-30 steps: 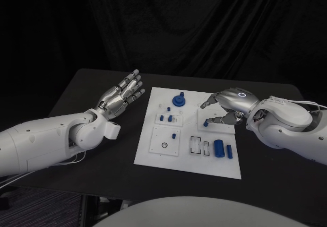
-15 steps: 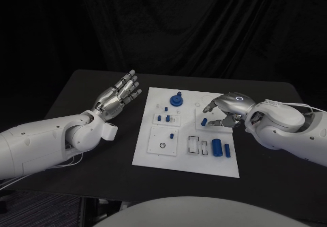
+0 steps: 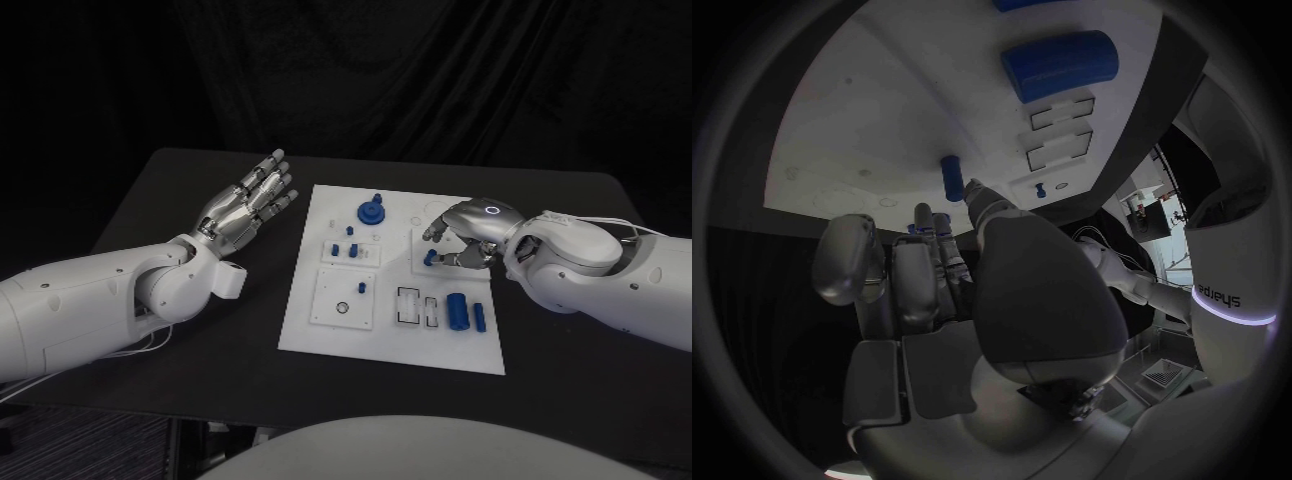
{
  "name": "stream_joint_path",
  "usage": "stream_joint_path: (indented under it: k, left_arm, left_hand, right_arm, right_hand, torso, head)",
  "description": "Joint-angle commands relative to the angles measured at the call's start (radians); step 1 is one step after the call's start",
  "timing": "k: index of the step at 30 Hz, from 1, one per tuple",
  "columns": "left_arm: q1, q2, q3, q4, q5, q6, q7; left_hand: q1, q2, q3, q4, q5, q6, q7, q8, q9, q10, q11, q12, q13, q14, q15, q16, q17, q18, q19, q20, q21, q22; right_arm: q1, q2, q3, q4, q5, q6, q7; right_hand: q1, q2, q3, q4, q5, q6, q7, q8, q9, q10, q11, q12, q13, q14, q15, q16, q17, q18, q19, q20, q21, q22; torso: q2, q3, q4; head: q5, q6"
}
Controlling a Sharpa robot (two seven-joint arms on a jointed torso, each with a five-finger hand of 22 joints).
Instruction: Assemble the parts on the task board
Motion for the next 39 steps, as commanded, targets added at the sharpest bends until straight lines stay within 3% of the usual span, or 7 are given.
stream_joint_path:
  k: [1,5,11,16,22,31,39]
  left_arm:
    - [-0.002,0.0,0.001,0.001,-0.094,-0.071,0.096]
    - [-0.002,-0.001,0.001,-0.002,-0.184,-0.153,0.127]
    - [-0.003,-0.001,0.001,-0.006,-0.266,-0.212,0.152]
    - [-0.004,0.0,0.001,-0.01,-0.288,-0.212,0.154]
    - [-0.005,0.0,0.001,-0.012,-0.295,-0.199,0.15]
    - [-0.008,0.002,0.001,-0.017,-0.297,-0.194,0.146]
    - [-0.021,0.0,0.001,-0.018,-0.298,-0.19,0.141]
  left_hand:
    - [0.013,-0.001,0.005,-0.001,0.007,0.009,0.006,0.005,0.002,0.0,0.011,-0.007,-0.001,0.003,0.005,-0.004,-0.001,0.011,-0.001,0.004,-0.004,-0.002]
    - [0.022,-0.014,-0.005,0.003,0.015,0.042,0.013,0.01,0.006,0.005,-0.007,-0.005,0.001,0.003,-0.028,-0.004,-0.001,0.007,-0.001,-0.034,-0.004,-0.002]
    - [0.035,-0.014,-0.005,0.003,0.019,0.056,0.01,0.01,0.007,0.007,-0.026,-0.005,0.001,0.003,-0.051,-0.004,-0.001,-0.008,-0.001,-0.072,-0.004,-0.002]
    - [0.04,-0.004,0.0,0.003,0.024,0.055,0.013,0.009,0.007,0.004,-0.027,-0.005,0.0,0.003,-0.05,-0.004,-0.001,-0.013,-0.001,-0.076,-0.004,-0.002]
    - [0.052,0.012,0.008,0.003,0.045,0.051,0.015,0.008,0.006,0.002,-0.022,-0.006,0.0,0.003,-0.042,-0.004,-0.001,-0.017,-0.001,-0.071,-0.004,-0.002]
    - [0.058,0.016,0.009,0.003,0.056,0.051,0.015,0.008,0.006,0.002,-0.02,-0.006,0.0,0.003,-0.039,-0.004,-0.001,-0.017,-0.001,-0.068,-0.004,-0.002]
    - [0.063,0.02,0.011,0.003,0.064,0.05,0.017,0.008,0.006,0.002,-0.017,-0.006,0.0,0.003,-0.035,-0.004,-0.001,-0.019,-0.001,-0.067,-0.004,-0.002]
  right_arm:
    - [-0.007,0.007,0.001,-0.012,0.024,0.015,0.007]
    - [-0.012,0.018,0.001,-0.025,0.026,0.029,0.007]
    - [-0.018,0.029,0.001,-0.038,0.028,0.038,0.007]
    - [-0.02,0.036,0.001,-0.043,0.028,0.041,0.008]
    - [-0.021,0.039,0.001,-0.047,0.028,0.042,0.011]
    - [-0.022,0.043,0.001,-0.048,0.054,0.032,0.026]
    - [-0.023,0.04,0.001,-0.04,0.112,0.011,0.043]
  right_hand:
    - [0.011,0.0,0.003,-0.008,0.005,0.016,0.002,0.007,0.001,0.013,-0.002,-0.009,-0.003,0.0,-0.007,-0.005,-0.002,-0.005,0.002,-0.01,-0.005,0.144]
    - [0.01,0.001,0.005,-0.01,0.006,0.027,0.004,0.011,0.003,0.022,-0.004,-0.012,-0.004,0.0,-0.008,-0.005,-0.003,-0.005,0.001,-0.01,-0.006,0.144]
    - [0.011,0.0,0.006,-0.012,0.005,0.025,0.008,0.008,0.002,0.027,-0.004,-0.015,-0.005,-0.001,-0.008,-0.007,-0.004,-0.004,0.001,-0.011,-0.008,0.143]
    - [0.016,0.001,0.012,-0.018,0.015,0.033,0.01,0.01,0.003,0.038,-0.004,-0.02,-0.007,0.0,-0.009,-0.007,-0.004,-0.005,0.001,-0.011,-0.009,0.143]
    - [0.029,-0.003,0.047,-0.033,0.064,0.075,0.006,0.023,0.013,0.094,-0.01,-0.04,-0.015,0.0,-0.014,-0.008,-0.005,-0.005,0.002,-0.016,-0.009,0.144]
    - [0.043,-0.005,0.099,-0.048,0.077,0.128,-0.007,0.042,0.033,0.169,-0.025,-0.064,-0.021,0.006,-0.026,-0.003,0.003,-0.007,0.009,-0.027,0.004,0.148]
    - [0.048,-0.006,0.125,-0.065,0.08,0.168,-0.024,0.058,0.055,0.23,-0.042,-0.074,-0.02,0.013,-0.041,0.003,0.013,-0.009,0.016,-0.04,0.019,0.152]
  torso:
    - [0.0,-0.0011,0.0]
    - [-0.001,-0.0013,-0.0002]
    - [-0.002,-0.0007,-0.0002]
    - [-0.002,-0.0007,-0.0004]
    - [-0.002,0.0,-0.0018]
    - [-0.002,-0.0011,-0.0006]
    - [-0.002,-0.0014,-0.0002]
  head:
    - [0.001,0.0]
    - [-0.001,0.0]
    - [-0.001,0.0]
    - [0.0,0.0]
    - [0.001,0.0]
    - [0.002,0.0]
    - [0.002,0.0]
